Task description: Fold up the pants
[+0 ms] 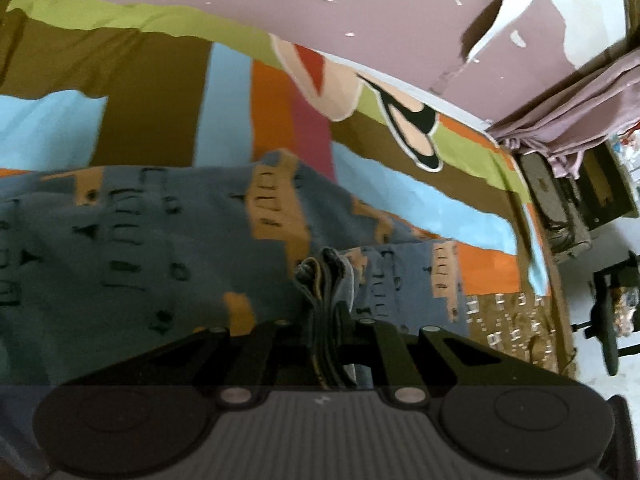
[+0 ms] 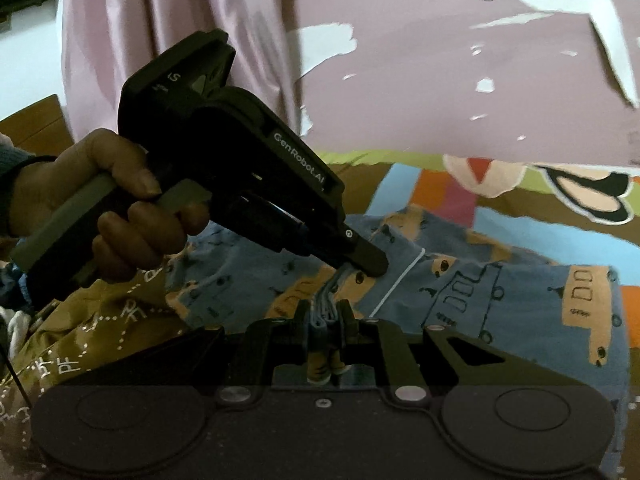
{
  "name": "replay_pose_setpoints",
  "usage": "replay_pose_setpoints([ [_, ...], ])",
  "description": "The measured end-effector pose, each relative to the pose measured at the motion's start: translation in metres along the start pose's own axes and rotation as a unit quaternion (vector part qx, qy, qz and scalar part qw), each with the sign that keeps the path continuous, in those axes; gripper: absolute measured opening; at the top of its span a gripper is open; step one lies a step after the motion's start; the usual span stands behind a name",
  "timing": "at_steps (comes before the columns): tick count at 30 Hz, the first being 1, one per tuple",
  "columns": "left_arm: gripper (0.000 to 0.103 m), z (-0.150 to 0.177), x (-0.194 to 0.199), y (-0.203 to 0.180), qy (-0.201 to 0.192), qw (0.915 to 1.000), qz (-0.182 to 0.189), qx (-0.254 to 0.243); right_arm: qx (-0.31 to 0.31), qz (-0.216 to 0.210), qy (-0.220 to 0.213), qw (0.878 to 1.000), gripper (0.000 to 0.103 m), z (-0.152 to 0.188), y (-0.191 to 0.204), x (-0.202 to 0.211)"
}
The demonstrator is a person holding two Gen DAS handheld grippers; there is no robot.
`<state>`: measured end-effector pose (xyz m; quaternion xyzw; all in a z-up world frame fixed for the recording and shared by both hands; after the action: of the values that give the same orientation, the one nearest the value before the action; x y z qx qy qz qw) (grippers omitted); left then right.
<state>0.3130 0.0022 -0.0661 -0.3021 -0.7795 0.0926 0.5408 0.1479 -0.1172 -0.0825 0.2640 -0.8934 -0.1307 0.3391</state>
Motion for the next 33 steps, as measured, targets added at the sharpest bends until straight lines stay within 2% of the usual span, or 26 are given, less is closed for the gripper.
replay_pose_setpoints([
  [2, 0.012, 0.002, -0.004, 0.006, 0.006, 0.9999, -0.012, -0.007, -0.002, -0.007, 0.014, 1.0, 0.018, 0.003, 0.0, -0.01],
  [5, 0.019, 0.007, -0.011, 0.013, 0.01, 0.9998, -0.017, 0.009, -0.02, -0.024, 0.036, 0.999, 0.034, 0.005, -0.002, -0.015],
  [7, 0.032, 0.009, -0.009, 0.012, 0.004, 0.9998, -0.02, 0.005, -0.018, -0.031, 0.034, 0.999, 0.06, 0.005, -0.004, -0.008],
  [8, 0.035, 0.01, -0.007, 0.01, 0.002, 0.9997, -0.025, -0.001, -0.016, -0.037, 0.03, 0.999, 0.066, 0.004, -0.005, -0.002],
  [10, 0.051, 0.012, -0.003, 0.006, -0.001, 0.9992, -0.038, -0.015, -0.006, -0.045, 0.023, 0.999, 0.081, -0.001, -0.008, 0.011],
  [13, 0.065, 0.017, 0.008, 0.0, -0.019, 0.9976, -0.057, -0.033, 0.039, -0.039, 0.024, 0.998, 0.095, -0.012, -0.016, 0.031],
  [16, 0.072, 0.026, 0.018, -0.008, -0.037, 0.9948, -0.078, -0.054, 0.104, -0.023, 0.033, 0.994, 0.099, -0.026, -0.026, 0.05],
  [19, 0.078, 0.038, 0.019, -0.017, -0.045, 0.9883, -0.12, -0.082, 0.168, 0.003, 0.045, 0.985, 0.102, -0.043, -0.034, 0.066],
  [22, 0.079, 0.052, 0.014, -0.024, -0.03, 0.9833, -0.146, -0.104, 0.212, 0.035, 0.072, 0.974, 0.102, -0.064, -0.039, 0.071],
  [24, 0.079, 0.061, 0.012, -0.027, -0.024, 0.9794, -0.162, -0.118, 0.233, 0.029, 0.103, 0.967, 0.102, -0.073, -0.038, 0.07],
  [26, 0.08, 0.069, 0.012, -0.029, -0.031, 0.9759, -0.174, -0.128, 0.242, -0.008, 0.136, 0.961, 0.102, -0.082, -0.032, 0.069],
  [29, 0.081, 0.077, 0.012, -0.029, -0.038, 0.9754, -0.18, -0.122, 0.264, -0.003, 0.151, 0.953, 0.102, -0.093, -0.019, 0.053],
  [31, 0.082, 0.081, 0.013, -0.026, -0.043, 0.9761, -0.18, -0.115, 0.263, 0.02, 0.158, 0.952, 0.102, -0.094, -0.017, 0.032],
  [33, 0.083, 0.083, 0.014, -0.024, -0.05, 0.9773, -0.179, -0.102, 0.264, 0.042, 0.148, 0.952, 0.102, -0.093, -0.018, 0.007],
])
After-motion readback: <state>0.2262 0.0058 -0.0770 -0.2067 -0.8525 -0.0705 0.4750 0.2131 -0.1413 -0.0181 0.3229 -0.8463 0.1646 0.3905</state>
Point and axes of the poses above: each gripper's, at about its wrist camera, not at the fingertips, and x roughly against the way its jaws point, y to its left, z to its underside, the point moved 4 cm from there along -x, roughly the way its jaws point, and after that the axes turned 11 degrees about -x, right-handed, at the moved point
